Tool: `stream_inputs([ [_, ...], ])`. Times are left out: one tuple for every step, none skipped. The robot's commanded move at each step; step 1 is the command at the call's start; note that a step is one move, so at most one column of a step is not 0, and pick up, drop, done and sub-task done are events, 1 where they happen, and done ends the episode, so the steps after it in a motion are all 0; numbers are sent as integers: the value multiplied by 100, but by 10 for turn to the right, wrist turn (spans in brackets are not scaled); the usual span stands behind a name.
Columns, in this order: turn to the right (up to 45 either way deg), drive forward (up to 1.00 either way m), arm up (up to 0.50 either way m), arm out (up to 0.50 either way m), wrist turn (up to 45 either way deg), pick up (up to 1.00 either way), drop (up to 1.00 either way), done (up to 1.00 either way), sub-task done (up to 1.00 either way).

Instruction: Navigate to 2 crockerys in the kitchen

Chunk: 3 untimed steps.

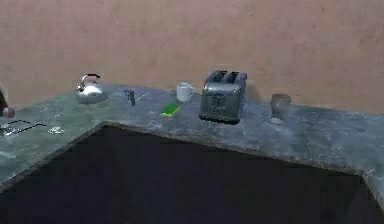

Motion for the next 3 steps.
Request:
stream_inputs([
  [300, 0, 0, 0, 0, 0, 0, 0, 0],
  [0, 15, 0, 0, 0, 0, 0, 0, 0],
  [0, 0, 0, 0, 0, 0, 0, 100, 0],
])
